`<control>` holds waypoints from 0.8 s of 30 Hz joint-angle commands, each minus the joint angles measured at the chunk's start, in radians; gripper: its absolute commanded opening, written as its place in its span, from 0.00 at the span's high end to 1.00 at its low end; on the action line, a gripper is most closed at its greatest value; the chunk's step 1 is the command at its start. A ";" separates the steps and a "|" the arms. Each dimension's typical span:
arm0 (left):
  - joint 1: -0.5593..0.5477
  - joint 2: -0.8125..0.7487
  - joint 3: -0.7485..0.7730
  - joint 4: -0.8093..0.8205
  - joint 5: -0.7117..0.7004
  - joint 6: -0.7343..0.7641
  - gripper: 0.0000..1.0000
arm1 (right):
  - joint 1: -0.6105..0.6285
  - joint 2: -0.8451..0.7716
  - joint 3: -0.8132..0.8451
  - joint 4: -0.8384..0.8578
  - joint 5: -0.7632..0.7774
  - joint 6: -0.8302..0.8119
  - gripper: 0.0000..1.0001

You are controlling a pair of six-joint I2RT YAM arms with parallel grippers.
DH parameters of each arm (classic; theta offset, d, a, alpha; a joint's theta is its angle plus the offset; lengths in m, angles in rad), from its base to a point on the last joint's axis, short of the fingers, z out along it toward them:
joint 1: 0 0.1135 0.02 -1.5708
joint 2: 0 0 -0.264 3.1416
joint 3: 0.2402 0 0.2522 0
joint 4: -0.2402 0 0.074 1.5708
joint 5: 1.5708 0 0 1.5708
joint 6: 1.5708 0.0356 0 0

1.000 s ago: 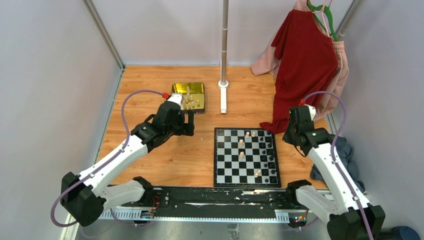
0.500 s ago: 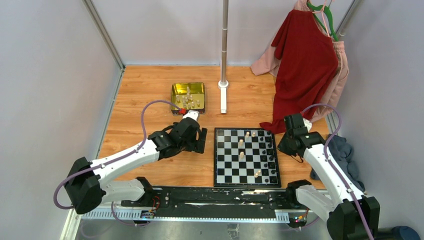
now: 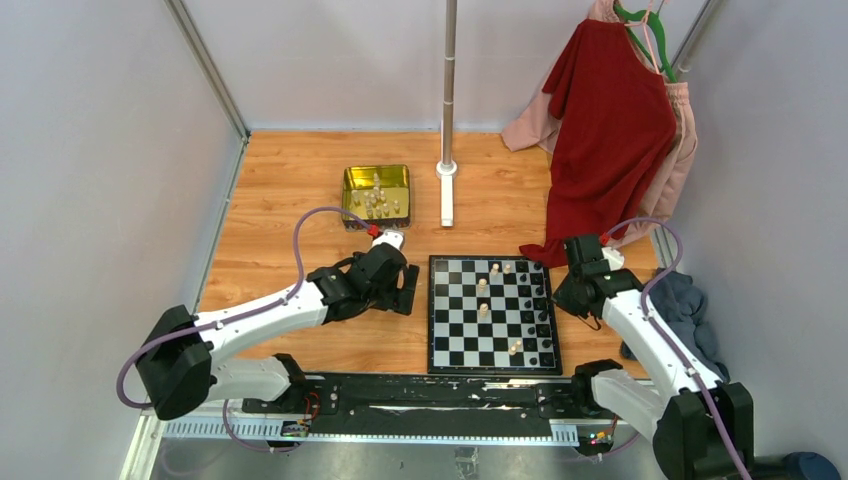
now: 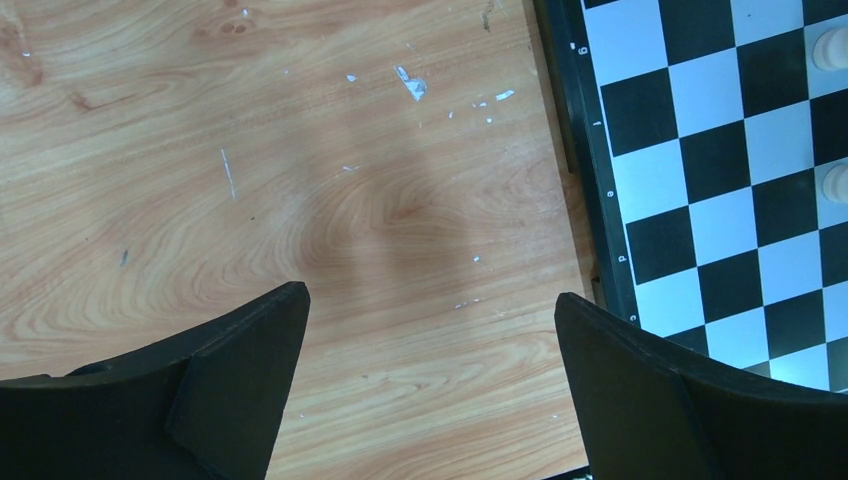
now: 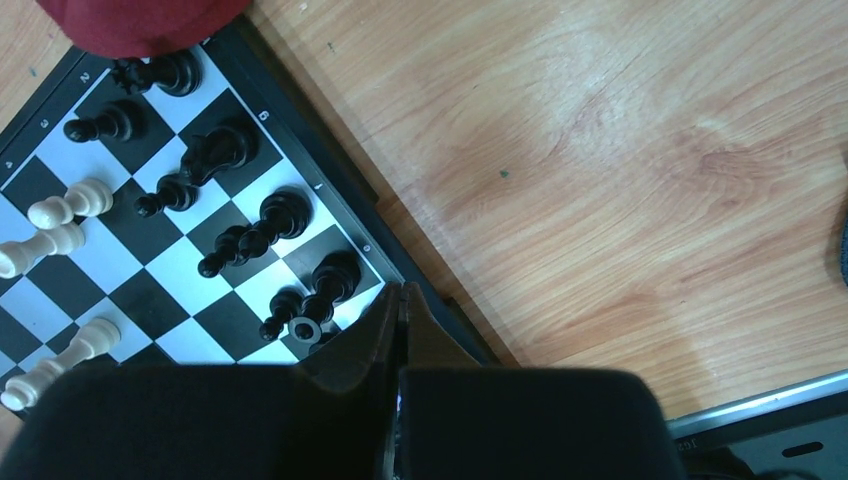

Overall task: Set up the chess pieces on the board
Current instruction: Move the chessboard to the center of the board.

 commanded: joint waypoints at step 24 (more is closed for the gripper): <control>-0.031 0.128 -0.007 0.051 0.080 0.066 0.00 | 0.002 0.080 -0.124 0.139 0.065 0.187 1.00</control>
